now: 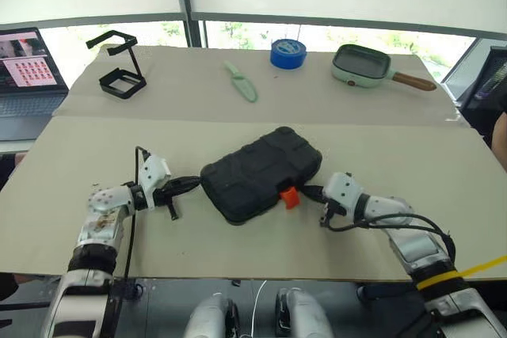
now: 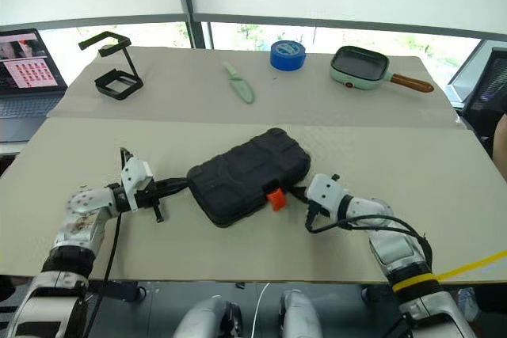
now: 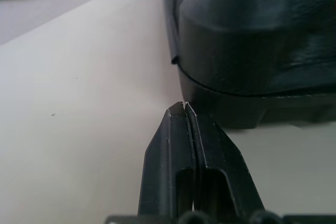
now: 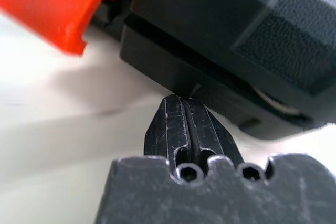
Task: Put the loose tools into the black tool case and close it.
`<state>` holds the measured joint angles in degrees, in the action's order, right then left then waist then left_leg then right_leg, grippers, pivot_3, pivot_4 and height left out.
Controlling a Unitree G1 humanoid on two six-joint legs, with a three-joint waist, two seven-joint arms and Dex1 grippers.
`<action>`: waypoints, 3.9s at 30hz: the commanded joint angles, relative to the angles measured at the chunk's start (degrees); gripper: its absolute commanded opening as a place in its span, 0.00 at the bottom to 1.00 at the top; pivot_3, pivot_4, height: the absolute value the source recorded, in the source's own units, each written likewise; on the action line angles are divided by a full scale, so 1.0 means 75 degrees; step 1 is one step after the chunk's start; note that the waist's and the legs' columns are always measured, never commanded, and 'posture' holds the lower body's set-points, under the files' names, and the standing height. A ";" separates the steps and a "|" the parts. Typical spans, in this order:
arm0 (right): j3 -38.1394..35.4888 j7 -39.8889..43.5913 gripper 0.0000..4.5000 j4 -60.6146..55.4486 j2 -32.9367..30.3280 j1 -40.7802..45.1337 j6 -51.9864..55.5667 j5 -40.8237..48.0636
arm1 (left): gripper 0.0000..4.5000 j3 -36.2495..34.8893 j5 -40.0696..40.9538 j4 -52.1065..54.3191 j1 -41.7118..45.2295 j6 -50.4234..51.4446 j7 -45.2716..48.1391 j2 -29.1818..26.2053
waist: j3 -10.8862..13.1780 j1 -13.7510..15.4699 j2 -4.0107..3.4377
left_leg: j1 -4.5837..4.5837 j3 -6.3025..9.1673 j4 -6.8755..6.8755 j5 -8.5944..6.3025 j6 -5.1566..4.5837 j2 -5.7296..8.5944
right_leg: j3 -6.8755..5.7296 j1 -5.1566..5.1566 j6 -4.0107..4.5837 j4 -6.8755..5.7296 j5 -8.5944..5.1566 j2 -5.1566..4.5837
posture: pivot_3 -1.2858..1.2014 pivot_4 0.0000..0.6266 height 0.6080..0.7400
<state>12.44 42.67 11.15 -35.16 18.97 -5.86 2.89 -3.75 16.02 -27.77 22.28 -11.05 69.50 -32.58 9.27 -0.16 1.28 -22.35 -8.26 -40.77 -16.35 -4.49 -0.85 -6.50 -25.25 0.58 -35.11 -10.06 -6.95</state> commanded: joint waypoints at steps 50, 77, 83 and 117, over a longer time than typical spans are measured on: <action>-0.0577 -0.0285 0.00 -0.3121 0.0724 -0.1979 0.1872 0.0587 | 0.02 0.2241 -0.1253 0.0110 0.2034 0.2947 -0.1061 0.1709 | -0.0147 0.0079 -0.0119 | 0.0057 0.0015 0.0006 -0.0055 -0.0076 0.0002 | 0.0075 0.0048 -0.0067 0.0005 -0.0051 0.0050 | 0.52 0.24 1.00; -0.0979 -0.0122 0.00 -0.3270 0.1439 -0.1157 0.1808 0.1287 | 0.02 0.2407 -0.1295 0.0203 0.1833 0.3026 -0.0971 0.1774 | -0.0148 0.0026 -0.0119 | 0.0039 0.0013 0.0009 -0.0054 -0.0062 -0.0001 | 0.0090 0.0023 -0.0061 0.0003 -0.0047 0.0047 | 0.52 0.24 1.00; -0.0847 0.0120 0.00 -0.3335 0.1300 -0.0888 0.2062 0.1356 | 0.02 0.2505 -0.1340 0.0079 0.1895 0.2987 -0.0844 0.1776 | -0.0148 -0.0019 -0.0119 | 0.0041 0.0012 0.0012 -0.0056 -0.0062 -0.0003 | 0.0091 0.0021 -0.0061 0.0003 -0.0048 0.0049 | 0.52 0.24 1.00; -0.3611 0.2774 0.99 -0.1415 -0.1119 -0.2598 -0.1260 0.2276 | 1.00 -0.1387 0.0089 0.2298 -0.1677 0.1594 -0.0733 -0.1744 | -0.0057 0.0023 -0.0113 | 0.0024 -0.0001 0.0026 -0.0115 0.0038 -0.0007 | 0.0096 -0.0005 -0.0079 0.0018 -0.0097 0.0049 | 0.52 0.24 1.00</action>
<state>-12.52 61.81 -1.20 -43.51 -1.12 -13.41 17.30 -13.12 17.32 -11.39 10.55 2.53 64.78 -45.40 8.84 0.01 0.44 -22.19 -8.27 -40.57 -17.22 -4.23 -0.91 -5.78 -25.32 -0.01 -34.96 -10.80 -6.59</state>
